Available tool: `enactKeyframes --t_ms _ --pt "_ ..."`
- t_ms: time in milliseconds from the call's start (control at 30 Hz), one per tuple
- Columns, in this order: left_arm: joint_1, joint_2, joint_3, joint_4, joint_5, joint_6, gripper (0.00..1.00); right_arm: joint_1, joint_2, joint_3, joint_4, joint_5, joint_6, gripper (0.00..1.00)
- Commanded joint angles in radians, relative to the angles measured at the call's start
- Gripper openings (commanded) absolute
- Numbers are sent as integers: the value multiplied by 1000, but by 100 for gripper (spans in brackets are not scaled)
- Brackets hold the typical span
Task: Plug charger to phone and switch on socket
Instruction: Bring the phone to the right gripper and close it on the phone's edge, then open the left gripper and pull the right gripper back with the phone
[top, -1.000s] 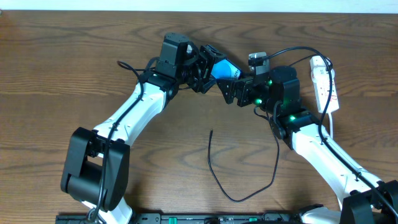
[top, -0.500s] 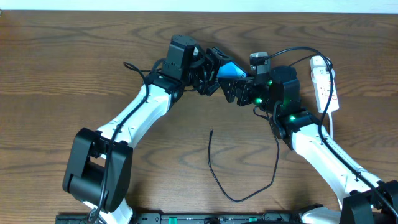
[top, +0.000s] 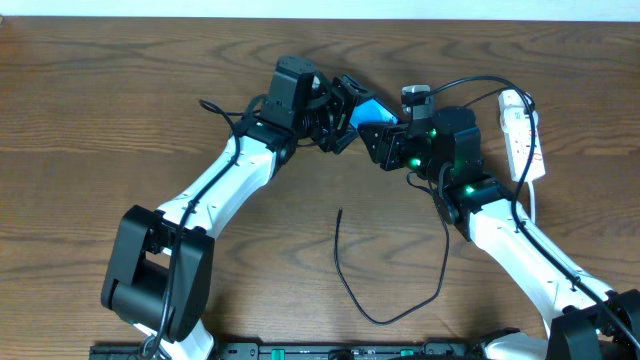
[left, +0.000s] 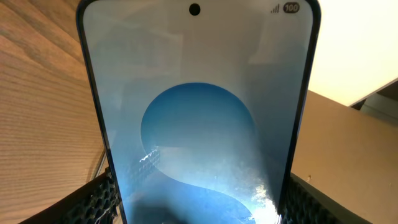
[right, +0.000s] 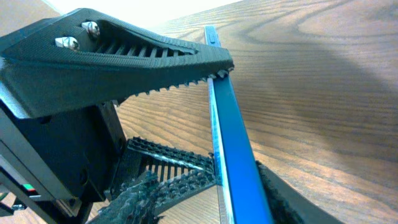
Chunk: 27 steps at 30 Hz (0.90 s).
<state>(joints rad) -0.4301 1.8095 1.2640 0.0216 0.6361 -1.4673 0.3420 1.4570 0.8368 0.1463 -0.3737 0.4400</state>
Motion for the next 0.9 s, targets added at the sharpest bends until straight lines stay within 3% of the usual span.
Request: enactKeyframes --t_ms 0,867 --pt "-6 -26 5 11 -1 -5 7 7 2 19 -4 6 0 43" --pt "-6 -26 5 11 0 -5 8 7 2 19 -6 17 0 10"
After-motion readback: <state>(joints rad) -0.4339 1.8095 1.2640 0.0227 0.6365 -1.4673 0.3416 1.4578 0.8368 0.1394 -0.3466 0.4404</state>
